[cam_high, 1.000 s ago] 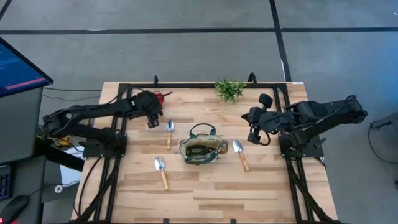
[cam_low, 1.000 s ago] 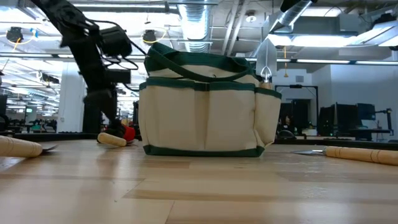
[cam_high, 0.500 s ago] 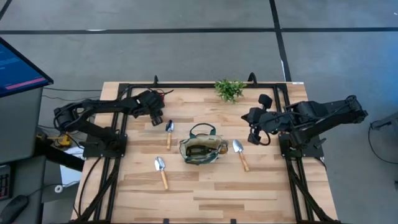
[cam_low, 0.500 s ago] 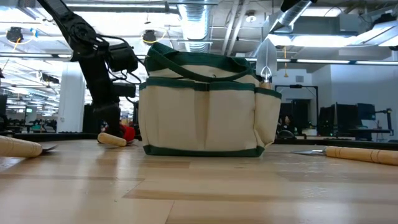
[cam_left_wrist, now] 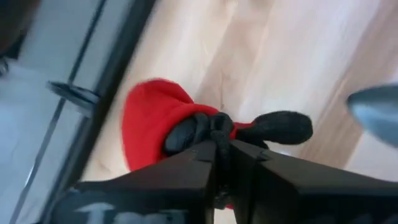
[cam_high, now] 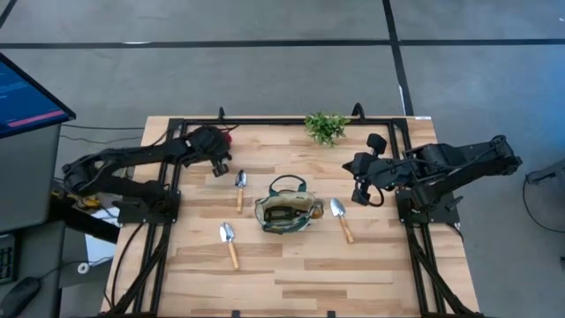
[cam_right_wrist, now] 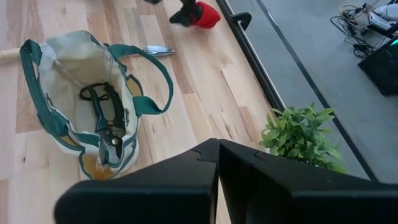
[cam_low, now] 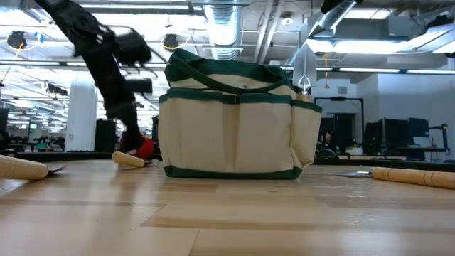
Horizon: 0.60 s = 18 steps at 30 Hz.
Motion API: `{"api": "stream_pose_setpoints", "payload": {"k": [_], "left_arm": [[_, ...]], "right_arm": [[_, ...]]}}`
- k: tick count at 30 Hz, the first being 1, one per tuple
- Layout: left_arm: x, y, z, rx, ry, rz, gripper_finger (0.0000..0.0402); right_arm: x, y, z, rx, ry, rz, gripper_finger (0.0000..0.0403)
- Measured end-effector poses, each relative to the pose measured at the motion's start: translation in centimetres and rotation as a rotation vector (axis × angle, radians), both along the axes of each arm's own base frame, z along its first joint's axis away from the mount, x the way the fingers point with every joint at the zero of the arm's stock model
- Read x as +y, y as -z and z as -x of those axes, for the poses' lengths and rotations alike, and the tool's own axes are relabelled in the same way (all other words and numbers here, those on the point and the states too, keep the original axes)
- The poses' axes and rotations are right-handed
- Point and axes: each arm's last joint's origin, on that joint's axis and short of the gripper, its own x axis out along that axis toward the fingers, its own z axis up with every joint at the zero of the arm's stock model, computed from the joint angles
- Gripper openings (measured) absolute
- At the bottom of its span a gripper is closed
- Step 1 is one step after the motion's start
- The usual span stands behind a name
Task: Pick & Place Garden tools in Gardening bag
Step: Put the red gloves into the gardening bag
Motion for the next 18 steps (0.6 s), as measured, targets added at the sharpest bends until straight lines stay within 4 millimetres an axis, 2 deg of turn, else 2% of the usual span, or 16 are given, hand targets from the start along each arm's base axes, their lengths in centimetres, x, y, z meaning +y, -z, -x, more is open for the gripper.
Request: {"api": "stream_pose_setpoints", "payload": {"k": [4,11,18], "left_arm": [[-1.2,-2.8,1.3,-0.131,0.040,-0.035,0.0004],[-3.9,-7.6,4.2,-0.489,0.179,-0.066,0.0004],[-6.4,-10.1,6.4,-0.774,0.344,0.022,0.0003]], "right_arm": [[0.0,0.0,0.0,0.000,0.000,0.000,0.0001],[-0.1,0.0,0.0,0.004,0.001,0.022,0.0001],[-0.1,0.0,0.0,0.003,0.008,0.027,0.0001]]}}
